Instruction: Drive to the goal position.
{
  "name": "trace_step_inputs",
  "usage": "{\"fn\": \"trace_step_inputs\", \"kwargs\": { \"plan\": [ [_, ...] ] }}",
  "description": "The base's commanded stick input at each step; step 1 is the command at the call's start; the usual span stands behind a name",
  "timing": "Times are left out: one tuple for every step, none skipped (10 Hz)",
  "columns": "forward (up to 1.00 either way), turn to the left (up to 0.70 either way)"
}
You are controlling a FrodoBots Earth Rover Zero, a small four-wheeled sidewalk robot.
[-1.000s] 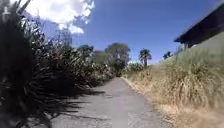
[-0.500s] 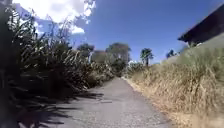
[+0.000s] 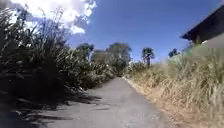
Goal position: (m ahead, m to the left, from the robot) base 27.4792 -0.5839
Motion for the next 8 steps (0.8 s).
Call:
{"fn": "trace_step_inputs", "kwargs": {
  "plan": [
    [0.85,0.0],
    [0.85,0.0],
    [0.85,0.0],
    [0.85,0.0],
    [0.85,0.0],
    [0.85,0.0],
    [0.85,0.0],
    [0.85,0.0]
  ]
}}
